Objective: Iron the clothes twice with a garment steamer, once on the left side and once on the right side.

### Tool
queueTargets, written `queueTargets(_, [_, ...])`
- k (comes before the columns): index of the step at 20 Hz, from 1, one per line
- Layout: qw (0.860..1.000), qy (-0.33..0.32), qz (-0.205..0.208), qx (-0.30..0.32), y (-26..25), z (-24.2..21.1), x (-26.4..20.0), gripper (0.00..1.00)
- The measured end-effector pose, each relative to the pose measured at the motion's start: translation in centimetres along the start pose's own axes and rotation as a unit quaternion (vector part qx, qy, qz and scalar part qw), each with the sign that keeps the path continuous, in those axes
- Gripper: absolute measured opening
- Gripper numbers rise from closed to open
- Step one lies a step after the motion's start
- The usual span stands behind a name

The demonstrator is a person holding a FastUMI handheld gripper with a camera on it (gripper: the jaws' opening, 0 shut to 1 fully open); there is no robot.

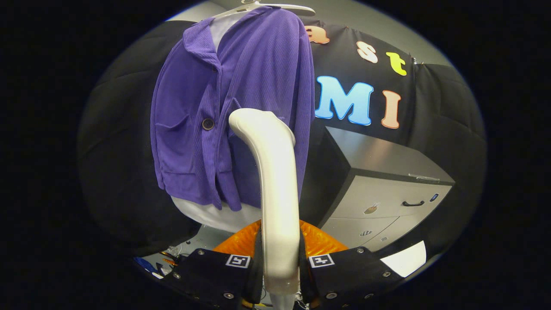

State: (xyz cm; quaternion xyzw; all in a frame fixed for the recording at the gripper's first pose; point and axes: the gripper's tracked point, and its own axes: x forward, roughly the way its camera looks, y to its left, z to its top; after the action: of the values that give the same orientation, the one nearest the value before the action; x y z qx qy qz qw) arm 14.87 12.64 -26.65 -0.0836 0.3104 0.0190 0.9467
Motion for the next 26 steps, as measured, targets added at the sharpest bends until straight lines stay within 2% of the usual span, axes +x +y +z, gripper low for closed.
queueTargets(15, [0.994, 0.103, 0.026, 0.016, 0.5, -8.3, 0.6, 0.35])
queueTargets(21, [0.988, 0.149, 0.039, 0.019, 0.0, -11.1, -1.3, 0.35])
queueTargets(26, [0.987, 0.143, 0.067, -0.003, 0.9, -10.2, -4.9, 0.35])
